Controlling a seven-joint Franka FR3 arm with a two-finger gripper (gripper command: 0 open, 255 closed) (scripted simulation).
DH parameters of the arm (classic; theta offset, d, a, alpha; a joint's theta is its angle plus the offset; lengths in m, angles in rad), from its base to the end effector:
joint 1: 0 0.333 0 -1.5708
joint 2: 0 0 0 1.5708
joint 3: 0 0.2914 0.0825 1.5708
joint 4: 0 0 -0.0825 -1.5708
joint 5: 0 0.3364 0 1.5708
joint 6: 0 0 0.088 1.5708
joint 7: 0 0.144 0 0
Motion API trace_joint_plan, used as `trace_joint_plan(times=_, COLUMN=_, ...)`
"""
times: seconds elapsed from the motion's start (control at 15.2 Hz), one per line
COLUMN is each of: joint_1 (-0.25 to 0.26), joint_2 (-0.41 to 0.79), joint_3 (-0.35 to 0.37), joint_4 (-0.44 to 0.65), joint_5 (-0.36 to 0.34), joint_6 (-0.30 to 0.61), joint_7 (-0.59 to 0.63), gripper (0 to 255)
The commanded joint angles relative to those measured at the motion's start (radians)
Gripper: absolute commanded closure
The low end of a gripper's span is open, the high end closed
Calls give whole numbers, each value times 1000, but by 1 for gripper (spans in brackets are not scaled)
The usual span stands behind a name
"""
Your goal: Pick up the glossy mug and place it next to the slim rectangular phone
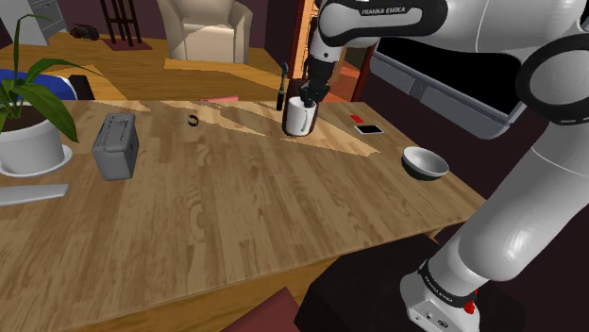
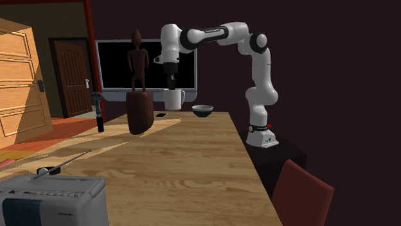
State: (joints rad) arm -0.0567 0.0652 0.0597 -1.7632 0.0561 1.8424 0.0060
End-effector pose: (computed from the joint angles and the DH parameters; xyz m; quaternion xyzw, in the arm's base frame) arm 0.5376 0.0075 0.4700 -0.9995 0.0089 -0.0069 0.0290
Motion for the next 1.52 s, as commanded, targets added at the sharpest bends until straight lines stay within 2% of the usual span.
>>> trace_joint_plan(times=0.0, joint_1=-27, joint_2=-11, joint_3=-23, joint_4=-6, joint_5=3, joint_6=-7, joint_7=-52, gripper=255)
trace_joint_plan(times=0.73, joint_1=-162, joint_2=10, joint_3=-142, joint_4=25, joint_5=12, joint_6=-33, joint_7=-307, gripper=255)
trace_joint_plan(times=1.45, joint_1=-307, joint_2=150, joint_3=-247, joint_4=210, joint_5=43, joint_6=-97, joint_7=-554, gripper=255)
